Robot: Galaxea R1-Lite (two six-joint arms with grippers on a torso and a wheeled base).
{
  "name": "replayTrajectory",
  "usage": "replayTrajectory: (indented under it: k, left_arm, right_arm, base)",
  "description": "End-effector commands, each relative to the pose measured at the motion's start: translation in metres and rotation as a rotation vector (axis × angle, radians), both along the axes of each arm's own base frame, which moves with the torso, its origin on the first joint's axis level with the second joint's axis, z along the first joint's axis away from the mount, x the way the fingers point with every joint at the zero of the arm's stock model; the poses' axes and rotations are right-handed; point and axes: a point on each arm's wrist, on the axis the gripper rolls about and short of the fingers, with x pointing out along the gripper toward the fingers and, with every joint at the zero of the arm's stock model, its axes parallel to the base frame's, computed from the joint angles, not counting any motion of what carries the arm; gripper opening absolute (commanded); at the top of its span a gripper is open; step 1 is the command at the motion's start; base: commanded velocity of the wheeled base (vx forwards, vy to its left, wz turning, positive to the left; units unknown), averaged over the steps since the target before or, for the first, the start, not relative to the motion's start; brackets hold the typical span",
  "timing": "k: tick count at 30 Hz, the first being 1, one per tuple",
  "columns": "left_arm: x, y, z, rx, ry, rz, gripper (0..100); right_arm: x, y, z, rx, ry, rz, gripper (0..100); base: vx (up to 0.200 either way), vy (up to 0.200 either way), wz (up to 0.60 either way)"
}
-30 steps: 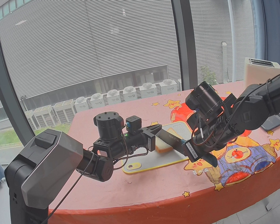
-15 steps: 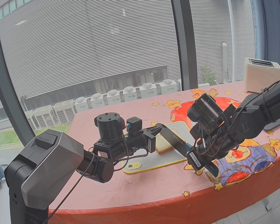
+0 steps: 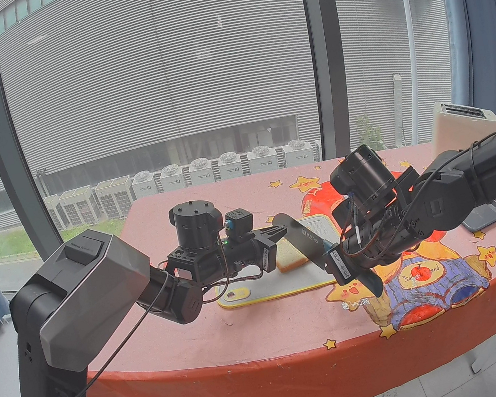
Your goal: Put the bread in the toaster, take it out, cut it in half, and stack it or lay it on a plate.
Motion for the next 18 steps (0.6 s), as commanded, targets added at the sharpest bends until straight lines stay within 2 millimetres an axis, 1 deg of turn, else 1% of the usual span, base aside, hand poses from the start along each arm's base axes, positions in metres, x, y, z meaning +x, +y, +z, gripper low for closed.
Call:
replayTrajectory:
  k: [1,2,3,4,8,10,11,12,14,18]
  left_arm:
    - [0.0,0.001,0.004,-0.005,-0.01,0.001,0]
    - [0.0,0.002,0.008,-0.011,-0.021,0.003,0]
    - [0.0,0.002,0.008,-0.011,-0.021,0.003,0]
    - [-0.002,0.003,0.018,-0.022,-0.041,0.005,0]
    - [-0.004,0.01,0.037,-0.043,-0.075,0.014,0]
    - [-0.004,0.01,0.037,-0.043,-0.075,0.014,0]
    - [-0.008,0.013,0.051,-0.064,-0.102,0.015,0]
    - [-0.009,0.013,0.054,-0.067,-0.107,0.013,0]
    - [-0.012,0.012,0.053,-0.063,-0.101,0.012,0]
    - [-0.017,0.006,0.052,-0.072,-0.116,-0.002,0]
  right_arm:
    - [0.001,-0.001,0.002,0.004,-0.006,-0.001,0]
    - [0.001,0.0,0.002,0.004,-0.008,0.001,0]
    - [0.001,0.0,0.002,0.004,-0.008,0.001,0]
    - [0.0,-0.001,0.003,0.003,-0.008,0.0,0]
    - [0.0,-0.003,0.0,-0.009,-0.003,-0.002,0]
    - [0.0,-0.003,0.0,-0.009,-0.003,-0.002,0]
    - [-0.001,-0.003,0.001,-0.023,-0.012,0.006,0]
    - [-0.001,-0.003,0.002,-0.031,-0.018,0.017,0]
    - [-0.002,-0.004,0.005,-0.048,-0.036,0.039,0]
    - [-0.005,-0.002,0.003,-0.087,-0.048,0.048,0]
  base:
    - [0.0,0.0,0.0]
    - [0.0,0.0,0.0]
    - [0.0,0.0,0.0]
    - [0.0,0.0,0.0]
    - [0.0,0.0,0.0]
    - [0.0,0.0,0.0]
    - [0.0,0.0,0.0]
    - [0.0,0.0,0.0]
    - [0.0,0.0,0.0]
    - [0.0,0.0,0.0]
